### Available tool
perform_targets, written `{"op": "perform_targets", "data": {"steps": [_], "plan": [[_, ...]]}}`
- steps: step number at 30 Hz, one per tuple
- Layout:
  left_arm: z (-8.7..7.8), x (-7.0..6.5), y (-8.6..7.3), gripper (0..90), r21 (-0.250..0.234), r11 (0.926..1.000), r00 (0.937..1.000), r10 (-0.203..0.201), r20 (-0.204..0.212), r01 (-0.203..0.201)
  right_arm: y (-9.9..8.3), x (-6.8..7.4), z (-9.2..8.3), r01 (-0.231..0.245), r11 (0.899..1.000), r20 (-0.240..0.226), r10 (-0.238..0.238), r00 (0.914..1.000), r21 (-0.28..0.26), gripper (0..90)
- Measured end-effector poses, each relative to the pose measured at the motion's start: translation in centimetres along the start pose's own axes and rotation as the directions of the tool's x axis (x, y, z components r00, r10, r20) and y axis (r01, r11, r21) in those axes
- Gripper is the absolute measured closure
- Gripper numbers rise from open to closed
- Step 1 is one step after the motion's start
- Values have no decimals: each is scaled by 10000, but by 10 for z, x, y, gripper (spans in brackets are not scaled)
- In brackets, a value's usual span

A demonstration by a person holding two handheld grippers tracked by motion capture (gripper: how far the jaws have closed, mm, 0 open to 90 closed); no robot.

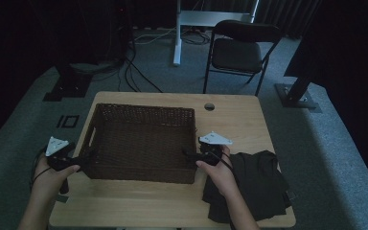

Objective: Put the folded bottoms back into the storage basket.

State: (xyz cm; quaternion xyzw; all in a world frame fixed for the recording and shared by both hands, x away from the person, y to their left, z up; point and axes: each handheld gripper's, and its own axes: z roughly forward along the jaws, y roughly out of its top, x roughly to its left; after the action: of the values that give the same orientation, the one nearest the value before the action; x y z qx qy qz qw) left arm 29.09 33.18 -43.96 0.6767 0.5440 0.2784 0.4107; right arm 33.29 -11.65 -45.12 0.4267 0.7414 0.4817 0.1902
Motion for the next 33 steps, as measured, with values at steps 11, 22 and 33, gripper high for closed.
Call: {"op": "perform_targets", "data": {"steps": [11, 22, 33], "plan": [[0, -19, 11, 185, -54, 9998, 9975, 216, 668, -213, 3, -11, -14, -27, 10000, 127, 26, 9999, 59, 209], [9, -53, 23, 185, -440, 9962, 9854, 814, 1497, -756, 4, -21, -34, 213, 9992, 448, -198, 9988, -344, 171], [25, -87, 27, 185, -274, 9926, 9614, 1211, 2470, -1180, 0, -33, -50, 59, 9987, 690, -23, 9976, -508, 129]]}}
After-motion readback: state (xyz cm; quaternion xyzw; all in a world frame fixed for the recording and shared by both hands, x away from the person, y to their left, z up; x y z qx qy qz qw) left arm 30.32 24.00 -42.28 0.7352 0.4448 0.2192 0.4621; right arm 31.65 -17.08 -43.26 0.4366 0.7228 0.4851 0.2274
